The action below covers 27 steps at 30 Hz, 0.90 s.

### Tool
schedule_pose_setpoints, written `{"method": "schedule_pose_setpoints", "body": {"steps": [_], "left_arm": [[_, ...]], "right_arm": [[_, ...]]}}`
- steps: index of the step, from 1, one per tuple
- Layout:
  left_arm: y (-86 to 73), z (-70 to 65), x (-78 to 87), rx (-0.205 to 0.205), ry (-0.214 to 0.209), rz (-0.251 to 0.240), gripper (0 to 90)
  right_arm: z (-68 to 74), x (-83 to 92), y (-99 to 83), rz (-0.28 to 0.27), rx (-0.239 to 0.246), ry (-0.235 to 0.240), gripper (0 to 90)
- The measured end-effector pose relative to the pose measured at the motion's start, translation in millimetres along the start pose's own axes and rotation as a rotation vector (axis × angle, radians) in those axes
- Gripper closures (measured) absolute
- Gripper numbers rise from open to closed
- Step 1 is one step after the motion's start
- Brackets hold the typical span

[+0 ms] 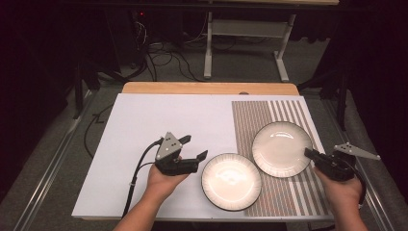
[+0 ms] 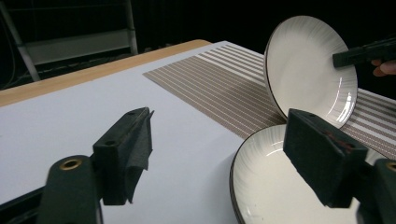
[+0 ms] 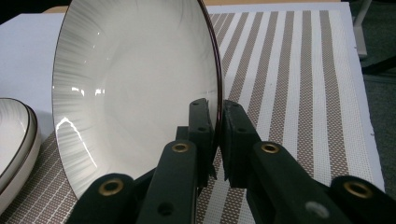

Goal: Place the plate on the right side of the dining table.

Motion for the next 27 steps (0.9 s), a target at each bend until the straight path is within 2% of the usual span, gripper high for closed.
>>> {"method": "schedule_pose_setpoints", "body": {"steps": [1,4,7,10,13,18,27], "left_arm": [[-2.4,2.5,6.1,0.008,-0.009,-0.010,22.3],[-9.0,5.7,18.5,-0.003,0.000,-0.015,19.6],[-14.1,11.9,29.2,0.014,0.005,-0.026,15.8],[-16.8,19.3,39.5,0.014,0.038,-0.034,10.7],[-20.7,25.9,46.8,0.005,0.078,-0.022,0.4],[-27.7,35.2,55.5,0.045,0.076,-0.049,0.0],[-27.7,33.9,55.7,0.041,0.062,-0.057,0.0]], "right_arm": [[-0.4,-0.1,-0.2,0.002,-0.002,-0.002,85.1],[-0.9,-0.9,0.0,0.006,-0.006,-0.004,85.0],[-1.8,-2.2,0.2,0.008,-0.006,-0.007,84.7],[-3.5,-3.7,-0.1,0.015,-0.019,-0.011,84.3],[-5.2,-5.5,0.1,0.020,-0.020,-0.014,83.9],[-7.2,-9.6,1.6,0.027,-0.033,-0.019,83.5],[-14.6,-17.4,1.4,0.040,-0.082,-0.027,82.8]]}}
Point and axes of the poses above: each handheld gripper's, and its own axes: x roughly backward along the jaws, y roughly out of its top, z roughly to its left, the point moved 1 cm from there along -x, roughly forward along the jaws, and after that the axes turned 12 degrees about y, right-handed, at the moved point
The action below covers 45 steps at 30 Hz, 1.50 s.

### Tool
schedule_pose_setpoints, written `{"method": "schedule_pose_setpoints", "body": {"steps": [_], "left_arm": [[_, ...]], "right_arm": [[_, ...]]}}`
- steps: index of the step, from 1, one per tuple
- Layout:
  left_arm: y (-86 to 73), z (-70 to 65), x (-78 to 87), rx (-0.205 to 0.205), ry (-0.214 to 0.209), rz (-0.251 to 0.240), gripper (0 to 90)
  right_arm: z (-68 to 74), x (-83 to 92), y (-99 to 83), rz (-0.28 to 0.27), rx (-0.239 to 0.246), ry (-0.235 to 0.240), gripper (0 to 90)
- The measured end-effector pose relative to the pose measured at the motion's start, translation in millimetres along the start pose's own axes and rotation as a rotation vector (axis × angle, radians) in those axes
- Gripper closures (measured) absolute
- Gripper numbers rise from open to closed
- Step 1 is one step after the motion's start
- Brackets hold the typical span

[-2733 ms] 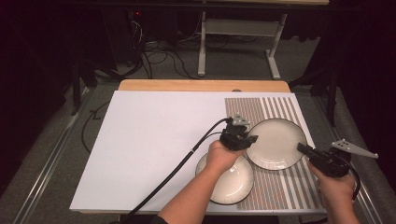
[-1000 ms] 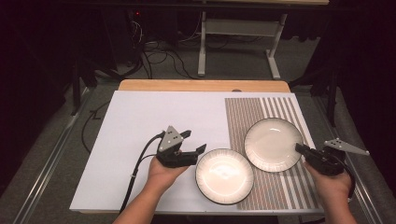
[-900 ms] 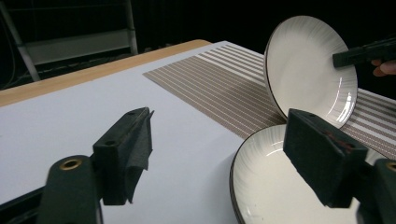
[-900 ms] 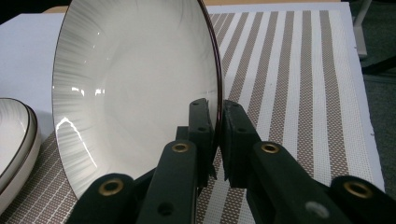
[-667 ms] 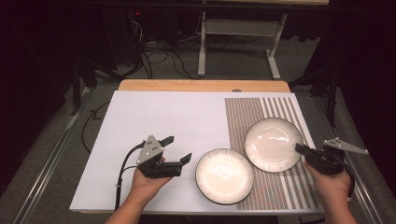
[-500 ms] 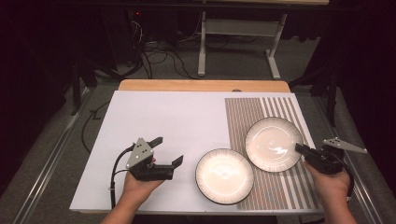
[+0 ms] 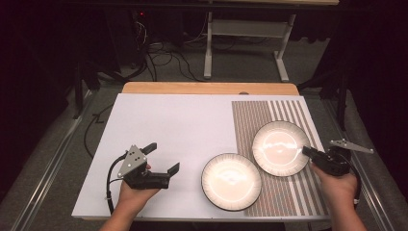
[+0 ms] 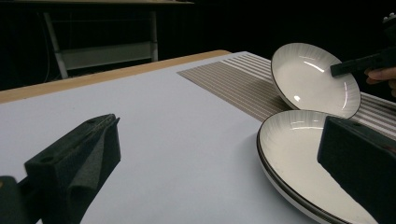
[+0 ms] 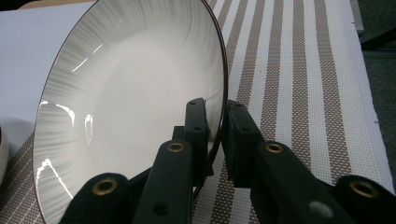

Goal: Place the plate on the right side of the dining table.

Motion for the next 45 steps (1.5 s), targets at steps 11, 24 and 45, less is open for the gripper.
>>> {"method": "schedule_pose_setpoints", "body": {"steps": [11,24,45], "left_arm": [[-1.0,4.1,0.0,-0.018,0.013,0.006,0.0],[-0.6,7.1,-1.1,-0.010,0.015,0.012,0.0],[-0.2,8.3,2.0,-0.021,0.026,0.035,0.0]], "right_arm": [[-4.7,-7.3,0.9,0.007,-0.061,-0.021,82.2],[-15.7,-20.8,-2.6,0.050,-0.110,-0.107,81.2],[41.8,0.8,9.3,-0.107,0.152,-0.003,29.9]]}}
Point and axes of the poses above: each handheld gripper's, and its own axes: x roughly backward along the jaws, y roughly out of its top, z roughly to its left, the point moved 1 cm from there along -x, roughly forward along the jaws, and after that the axes turned 12 degrees about y, right-handed, at the moved point
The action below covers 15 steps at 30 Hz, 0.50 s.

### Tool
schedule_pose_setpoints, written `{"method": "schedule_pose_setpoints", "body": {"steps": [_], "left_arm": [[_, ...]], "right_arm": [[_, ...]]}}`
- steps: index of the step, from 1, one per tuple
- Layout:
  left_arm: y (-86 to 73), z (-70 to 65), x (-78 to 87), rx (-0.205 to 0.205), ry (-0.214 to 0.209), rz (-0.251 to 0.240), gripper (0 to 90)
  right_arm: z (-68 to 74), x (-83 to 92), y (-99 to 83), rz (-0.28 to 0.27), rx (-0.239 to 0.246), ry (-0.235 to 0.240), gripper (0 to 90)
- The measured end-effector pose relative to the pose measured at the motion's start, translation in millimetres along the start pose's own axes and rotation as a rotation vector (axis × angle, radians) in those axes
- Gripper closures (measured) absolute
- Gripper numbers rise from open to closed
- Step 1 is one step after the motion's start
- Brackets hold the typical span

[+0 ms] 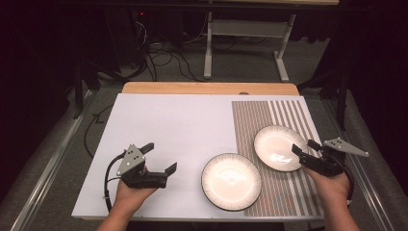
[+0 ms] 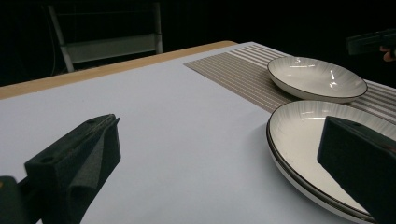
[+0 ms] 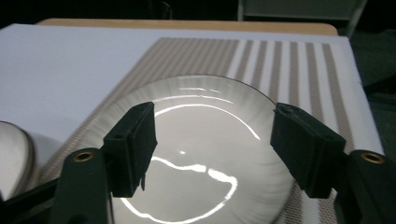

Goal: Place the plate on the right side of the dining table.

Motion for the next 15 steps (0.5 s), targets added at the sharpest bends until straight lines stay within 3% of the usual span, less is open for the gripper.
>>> {"method": "schedule_pose_setpoints", "body": {"steps": [5,10,15], "left_arm": [[1.1,3.9,2.5,0.023,0.005,-0.010,0.0],[1.1,6.3,5.1,0.021,0.009,-0.011,0.0],[1.9,6.0,6.6,0.007,0.014,-0.014,0.0]], "right_arm": [[28.8,-1.1,6.5,-0.040,0.069,0.077,19.8],[58.7,-2.4,9.9,-0.063,0.129,0.147,12.5],[81.9,-3.7,9.6,-0.068,0.173,0.189,2.0]]}}
Point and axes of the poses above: each handheld gripper's, and its own axes: x roughly backward along the jaws, y roughly out of its top, z roughly to its left, the point moved 1 cm from there along -x, roughly forward along the jaws, and after that the axes turned 12 degrees about y, right-handed, at the moved point
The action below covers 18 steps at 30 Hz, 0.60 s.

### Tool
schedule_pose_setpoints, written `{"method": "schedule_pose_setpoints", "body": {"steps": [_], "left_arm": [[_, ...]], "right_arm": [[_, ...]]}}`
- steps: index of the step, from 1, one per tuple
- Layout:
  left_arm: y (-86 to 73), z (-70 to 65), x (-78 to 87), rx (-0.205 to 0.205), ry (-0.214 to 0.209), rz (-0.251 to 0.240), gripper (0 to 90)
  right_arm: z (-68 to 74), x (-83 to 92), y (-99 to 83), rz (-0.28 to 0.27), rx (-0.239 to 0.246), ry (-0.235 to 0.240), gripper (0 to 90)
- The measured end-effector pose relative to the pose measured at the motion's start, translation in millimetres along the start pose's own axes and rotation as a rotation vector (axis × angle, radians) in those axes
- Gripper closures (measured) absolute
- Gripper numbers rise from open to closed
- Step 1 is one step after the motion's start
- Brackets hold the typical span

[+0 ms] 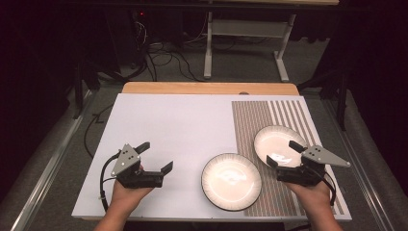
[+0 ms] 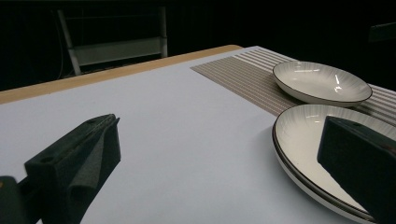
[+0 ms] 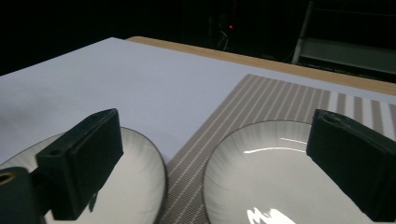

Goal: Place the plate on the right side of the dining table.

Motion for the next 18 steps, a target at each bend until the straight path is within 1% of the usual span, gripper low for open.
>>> {"method": "schedule_pose_setpoints", "body": {"steps": [1,4,7,8,10,12,13,18], "left_arm": [[0.3,-0.1,0.6,-0.003,0.002,0.000,0.0],[1.6,-1.7,2.8,-0.010,0.003,-0.010,0.0],[1.7,-3.3,3.3,-0.030,0.012,-0.014,0.0],[1.6,-3.5,3.0,-0.034,0.015,-0.014,0.0],[1.7,-3.5,2.9,-0.035,0.015,-0.015,0.0],[2.0,-3.8,3.4,-0.038,0.018,-0.016,0.0],[2.1,-3.8,3.7,-0.038,0.017,-0.017,0.0],[2.3,-3.7,4.8,-0.039,0.021,-0.020,0.0]], "right_arm": [[4.0,-1.0,0.3,-0.002,0.002,0.013,0.5],[15.0,-2.6,1.5,-0.006,0.022,0.045,0.3],[23.5,-2.2,2.7,-0.011,0.048,0.066,0.3],[24.8,-2.2,2.7,-0.016,0.055,0.072,0.4],[25.7,-2.5,2.4,-0.014,0.052,0.076,0.4],[25.4,-2.6,1.9,-0.013,0.050,0.077,0.3],[25.5,-2.6,1.7,-0.011,0.041,0.078,0.3],[24.1,-2.4,1.7,-0.012,0.045,0.072,0.3]]}}
Point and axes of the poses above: each handheld gripper's, and its own axes: x roughly backward along the jaws, y roughly out of its top, z roughly to its left, the point moved 1 cm from there along -x, roughly forward along the jaws, and after that the axes turned 12 degrees about y, right-handed, at the moved point
